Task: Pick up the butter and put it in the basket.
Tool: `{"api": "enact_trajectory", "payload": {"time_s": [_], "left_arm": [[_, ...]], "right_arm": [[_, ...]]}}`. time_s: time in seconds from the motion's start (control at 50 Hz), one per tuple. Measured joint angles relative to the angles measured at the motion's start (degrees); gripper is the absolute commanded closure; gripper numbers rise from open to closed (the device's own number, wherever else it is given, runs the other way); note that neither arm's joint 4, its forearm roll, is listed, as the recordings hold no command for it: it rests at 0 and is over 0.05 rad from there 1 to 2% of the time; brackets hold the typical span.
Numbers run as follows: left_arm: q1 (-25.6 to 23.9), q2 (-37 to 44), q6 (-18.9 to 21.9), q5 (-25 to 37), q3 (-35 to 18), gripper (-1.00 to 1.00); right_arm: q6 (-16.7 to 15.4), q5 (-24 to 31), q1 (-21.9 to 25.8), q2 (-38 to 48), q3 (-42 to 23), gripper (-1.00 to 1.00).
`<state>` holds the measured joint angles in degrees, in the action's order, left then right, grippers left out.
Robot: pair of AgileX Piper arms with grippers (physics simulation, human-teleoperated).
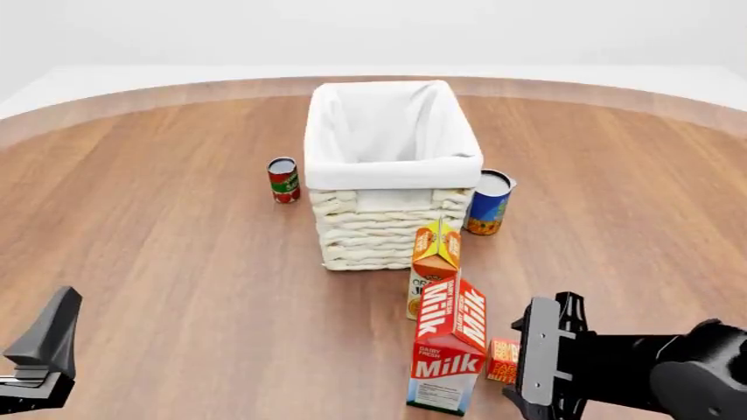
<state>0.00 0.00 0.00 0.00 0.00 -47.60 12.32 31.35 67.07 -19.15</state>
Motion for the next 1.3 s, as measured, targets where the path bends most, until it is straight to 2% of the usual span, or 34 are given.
{"api": "enact_trajectory", "payload": {"time_s": [0.4,0.42,0.56,0.8,1.1,1.18,1.3], "left_arm": [[0.00,0.00,0.00,0.00,0.00,-1.00],[0.00,0.00,0.00,0.00,0.00,-1.00],[0.00,0.00,0.00,0.00,0.00,-1.00],[0.00,0.00,0.00,0.00,0.00,-1.00],[0.00,0.00,0.00,0.00,0.00,-1.00],[0.00,0.00,0.00,0.00,0.00,-1.00],[0.00,0.00,0.00,0.00,0.00,-1.00]], "right_arm": [[0.77,-8.48,-1.34,8.59,1.88,-1.00],[0.90,-8.84,-1.29,8.89,1.89,1.00],[1.61,-9.92,-1.08,8.65,1.64,1.00],[0.58,-6.83,-0.92,6.39,1.08,1.00],[-3.42,5.06,-7.41,-6.16,-2.56,1.00],[-2.84,8.30,-8.73,-9.58,-4.47,1.00],[0.16,11.38,-9.38,-13.56,-7.63,1.00]]}}
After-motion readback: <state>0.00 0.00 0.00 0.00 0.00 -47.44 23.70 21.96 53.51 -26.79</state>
